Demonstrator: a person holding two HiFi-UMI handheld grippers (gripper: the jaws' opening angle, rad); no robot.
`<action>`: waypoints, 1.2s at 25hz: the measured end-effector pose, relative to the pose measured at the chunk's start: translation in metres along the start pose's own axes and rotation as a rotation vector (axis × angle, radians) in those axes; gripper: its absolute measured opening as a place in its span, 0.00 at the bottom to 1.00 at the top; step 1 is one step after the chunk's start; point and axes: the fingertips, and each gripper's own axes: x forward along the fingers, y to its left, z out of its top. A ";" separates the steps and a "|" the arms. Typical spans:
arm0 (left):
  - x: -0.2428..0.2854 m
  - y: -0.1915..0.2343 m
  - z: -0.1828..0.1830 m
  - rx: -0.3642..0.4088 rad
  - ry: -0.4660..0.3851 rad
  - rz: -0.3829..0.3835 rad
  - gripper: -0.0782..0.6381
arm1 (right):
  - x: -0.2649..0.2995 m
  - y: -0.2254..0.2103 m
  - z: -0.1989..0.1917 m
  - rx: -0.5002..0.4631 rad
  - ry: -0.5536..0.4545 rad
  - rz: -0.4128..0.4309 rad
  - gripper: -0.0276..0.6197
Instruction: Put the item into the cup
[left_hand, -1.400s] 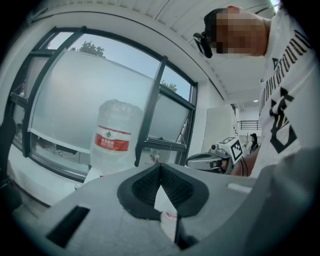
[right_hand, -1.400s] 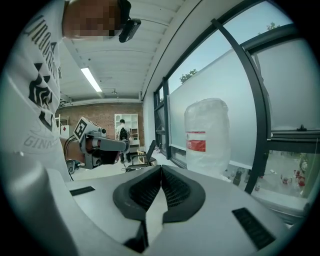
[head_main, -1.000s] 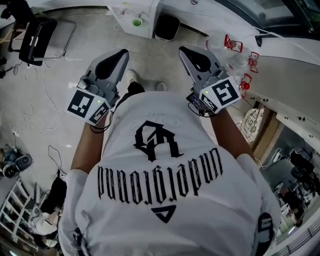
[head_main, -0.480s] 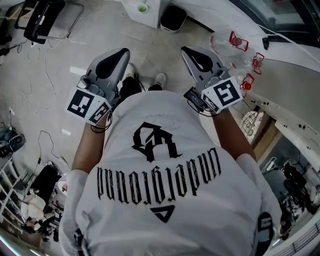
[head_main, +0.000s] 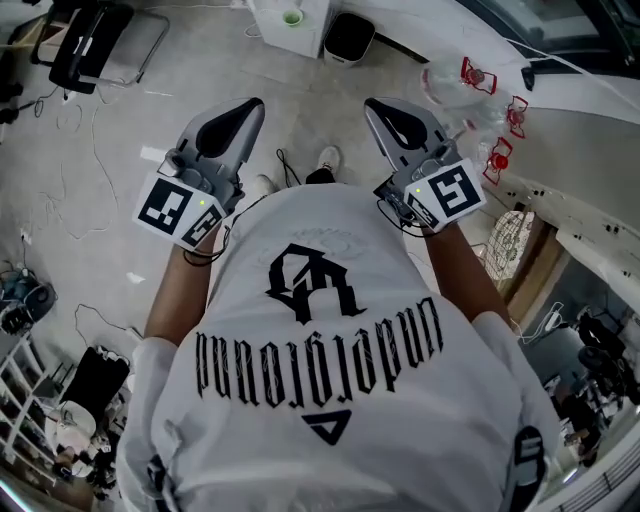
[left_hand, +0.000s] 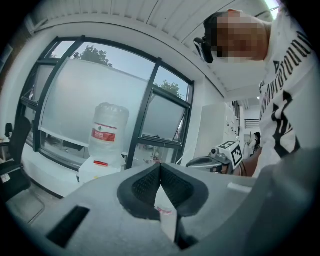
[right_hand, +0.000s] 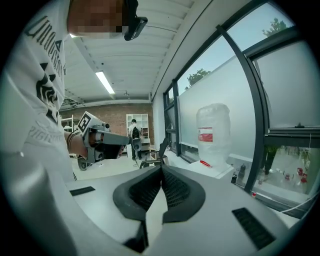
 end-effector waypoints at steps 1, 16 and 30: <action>-0.010 0.001 0.001 0.002 -0.003 -0.007 0.13 | 0.001 0.010 0.000 0.004 0.003 -0.007 0.07; -0.160 0.025 -0.016 0.006 0.008 -0.093 0.13 | 0.035 0.150 0.002 0.029 0.009 -0.092 0.07; -0.177 0.024 -0.017 -0.015 -0.016 -0.119 0.13 | 0.030 0.177 0.017 0.010 -0.012 -0.121 0.07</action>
